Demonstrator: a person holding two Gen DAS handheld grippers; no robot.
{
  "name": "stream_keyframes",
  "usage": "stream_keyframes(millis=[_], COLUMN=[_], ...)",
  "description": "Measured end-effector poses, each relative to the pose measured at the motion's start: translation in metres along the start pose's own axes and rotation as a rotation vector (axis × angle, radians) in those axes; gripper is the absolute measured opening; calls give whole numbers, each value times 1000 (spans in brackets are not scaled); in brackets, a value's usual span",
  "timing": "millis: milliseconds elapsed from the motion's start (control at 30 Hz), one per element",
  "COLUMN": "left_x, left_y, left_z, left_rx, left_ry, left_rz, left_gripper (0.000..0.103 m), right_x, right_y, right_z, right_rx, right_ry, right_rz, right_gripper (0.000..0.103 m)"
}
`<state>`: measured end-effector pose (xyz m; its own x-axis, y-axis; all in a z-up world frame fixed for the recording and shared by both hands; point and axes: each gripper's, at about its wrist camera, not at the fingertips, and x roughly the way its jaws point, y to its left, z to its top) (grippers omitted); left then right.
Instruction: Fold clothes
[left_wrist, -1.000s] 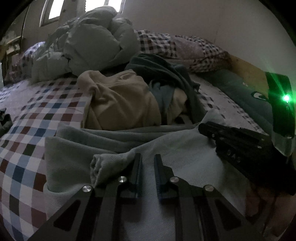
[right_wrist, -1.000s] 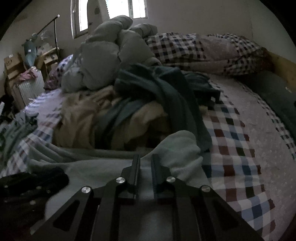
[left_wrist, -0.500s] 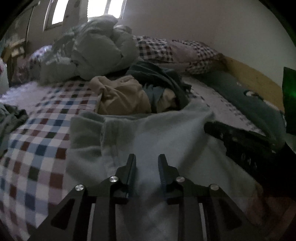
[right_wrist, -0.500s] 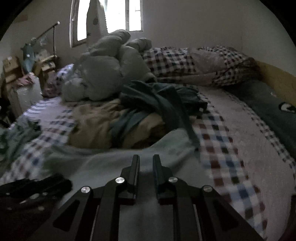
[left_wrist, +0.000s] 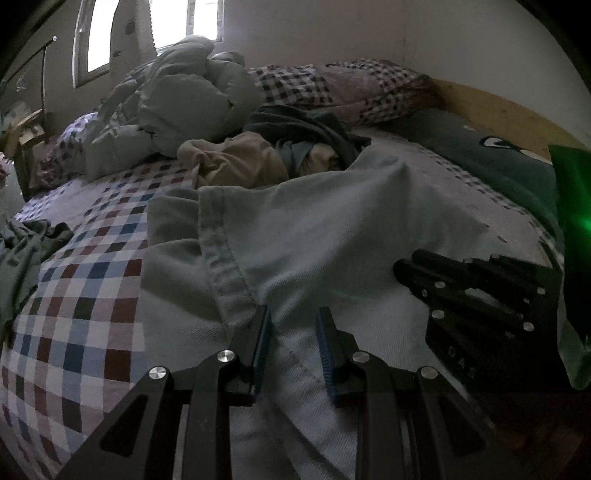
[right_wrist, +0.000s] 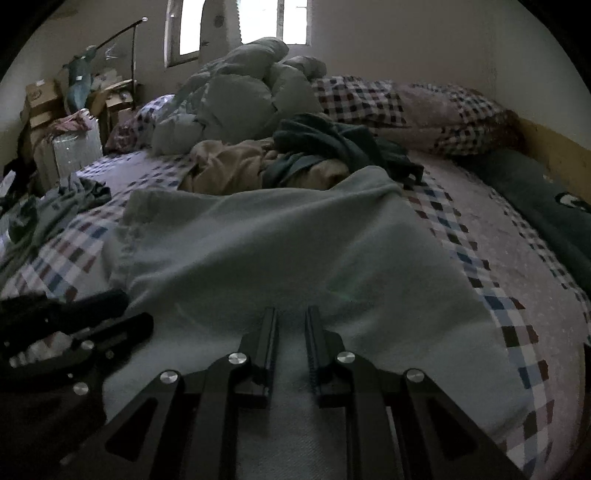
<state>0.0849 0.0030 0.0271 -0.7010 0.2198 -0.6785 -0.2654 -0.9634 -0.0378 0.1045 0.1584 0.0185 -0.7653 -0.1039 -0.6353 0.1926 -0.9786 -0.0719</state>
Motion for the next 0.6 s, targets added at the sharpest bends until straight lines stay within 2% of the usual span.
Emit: stream_keyframes(millis=[133, 233, 333, 400, 467, 500, 533, 600], left_x=[-12, -25, -43, -54, -63, -64, -64, -59], left_y=[5, 13, 32, 47, 68, 75, 84, 96], left_z=[-5, -8, -11, -12, -12, -12, -12, -14], left_rx=[-22, -61, -145, -226, -325, -357, -390, -420], left_ry=[-10, -11, -32, -74, -117, -122, -122, -93], left_rz=[-21, -64, -124, -130, -160, -173, -188, -191], left_gripper=[28, 32, 46, 65, 76, 82, 83, 83], right_x=[-2, -9, -21, -32, -43, -50, -56, -66], right_y=[5, 0, -7, -13, -20, -24, -29, -40], right_z=[3, 5, 4, 5, 6, 7, 8, 12], right_rx=[-28, -4, 26, 40, 53, 58, 66, 72], right_ry=[24, 31, 35, 40, 41, 38, 32, 34], right_rz=[-28, -5, 48, 89, 120, 129, 137, 157], right_gripper=[15, 19, 29, 31, 33, 39, 47, 55])
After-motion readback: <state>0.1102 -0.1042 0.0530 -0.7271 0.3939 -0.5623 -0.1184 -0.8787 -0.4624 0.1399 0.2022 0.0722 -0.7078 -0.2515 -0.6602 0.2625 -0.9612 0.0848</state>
